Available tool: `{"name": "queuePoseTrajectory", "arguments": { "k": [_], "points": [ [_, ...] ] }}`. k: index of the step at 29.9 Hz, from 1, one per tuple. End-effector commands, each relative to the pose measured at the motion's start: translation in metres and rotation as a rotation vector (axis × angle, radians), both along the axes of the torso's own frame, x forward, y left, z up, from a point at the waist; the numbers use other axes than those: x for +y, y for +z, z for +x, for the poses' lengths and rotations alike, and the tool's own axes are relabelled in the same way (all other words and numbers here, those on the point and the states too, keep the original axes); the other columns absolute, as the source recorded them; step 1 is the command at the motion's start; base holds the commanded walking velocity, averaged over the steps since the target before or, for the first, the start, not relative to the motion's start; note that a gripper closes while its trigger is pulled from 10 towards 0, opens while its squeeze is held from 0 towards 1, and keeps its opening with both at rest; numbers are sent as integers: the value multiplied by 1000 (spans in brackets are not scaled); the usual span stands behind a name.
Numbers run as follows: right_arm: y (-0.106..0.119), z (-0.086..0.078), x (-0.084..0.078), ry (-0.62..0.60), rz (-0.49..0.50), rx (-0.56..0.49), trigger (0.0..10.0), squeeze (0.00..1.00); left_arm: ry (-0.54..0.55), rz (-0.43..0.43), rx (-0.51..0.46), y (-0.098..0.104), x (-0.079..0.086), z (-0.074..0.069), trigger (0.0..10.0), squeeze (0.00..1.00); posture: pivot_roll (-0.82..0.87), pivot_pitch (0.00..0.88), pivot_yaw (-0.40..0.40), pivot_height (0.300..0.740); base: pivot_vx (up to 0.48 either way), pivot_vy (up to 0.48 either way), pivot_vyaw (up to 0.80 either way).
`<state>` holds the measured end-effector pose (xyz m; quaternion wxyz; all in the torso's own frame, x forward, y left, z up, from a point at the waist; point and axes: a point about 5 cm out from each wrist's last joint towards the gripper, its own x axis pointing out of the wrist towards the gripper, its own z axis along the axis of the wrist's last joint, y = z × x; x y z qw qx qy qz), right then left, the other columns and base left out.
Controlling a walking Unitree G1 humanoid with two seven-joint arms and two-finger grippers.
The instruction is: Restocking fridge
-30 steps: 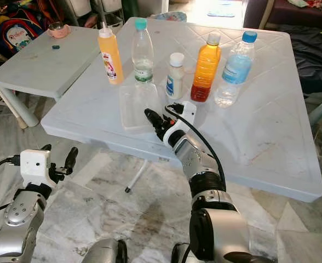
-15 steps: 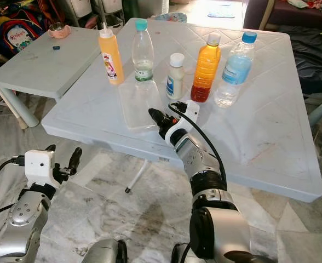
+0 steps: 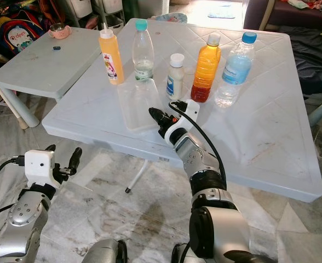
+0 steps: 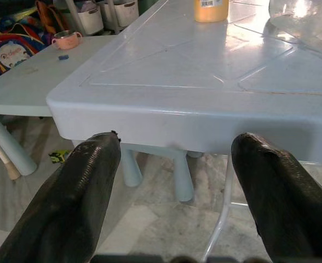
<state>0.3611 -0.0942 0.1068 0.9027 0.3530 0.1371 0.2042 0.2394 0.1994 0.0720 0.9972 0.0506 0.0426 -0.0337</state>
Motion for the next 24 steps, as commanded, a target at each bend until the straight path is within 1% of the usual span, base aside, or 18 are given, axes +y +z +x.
{"name": "queuePoseTrajectory", "arguments": {
  "k": [1, 9, 10, 11, 12, 13, 20, 24],
  "points": [
    [-13, -4, -2, -6, -35, 70, 0, 0, 5, 14, 11, -2, 2, -1, 10000, 0, 140, 66, 44, 740, 0, 0, 0],
    [-13, -4, -2, -10, -31, 73, 0, 0, 4, 13, 10, -3, 1, 0, 10000, 0, 139, 65, 44, 740, 0, 0, 0],
    [-18, -23, -2, -5, -96, -1, 10000, 0, 25, -5, 32, -7, -2, 2, 10000, 0, 95, 55, 37, 740, -330, 0, 0],
    [-19, -40, 0, 2, -134, -58, 10000, 0, 39, -18, 49, -10, -4, 4, 10000, 0, 95, 54, 37, 740, -337, 0, 0],
    [-18, -53, 3, 6, -154, -98, 10000, 0, 46, -26, 59, -12, -6, 6, 10000, 0, 96, 53, 39, 740, -337, 0, 0],
    [-17, -59, 4, 8, -163, -118, 10000, 0, 49, -30, 65, -13, -6, 7, 10000, 0, 96, 52, 38, 740, -337, 0, 0],
    [-15, -58, 0, -5, -183, -144, 10000, 0, 49, -29, 61, -13, -7, 10, 10000, 0, 94, 42, 37, 740, -341, 0, 0],
    [-13, -60, -7, -14, -203, -152, 10000, 0, 53, -27, 57, -12, -6, 11, 10000, 0, 95, 35, 32, 740, -339, 0, 0]
  ]
}}
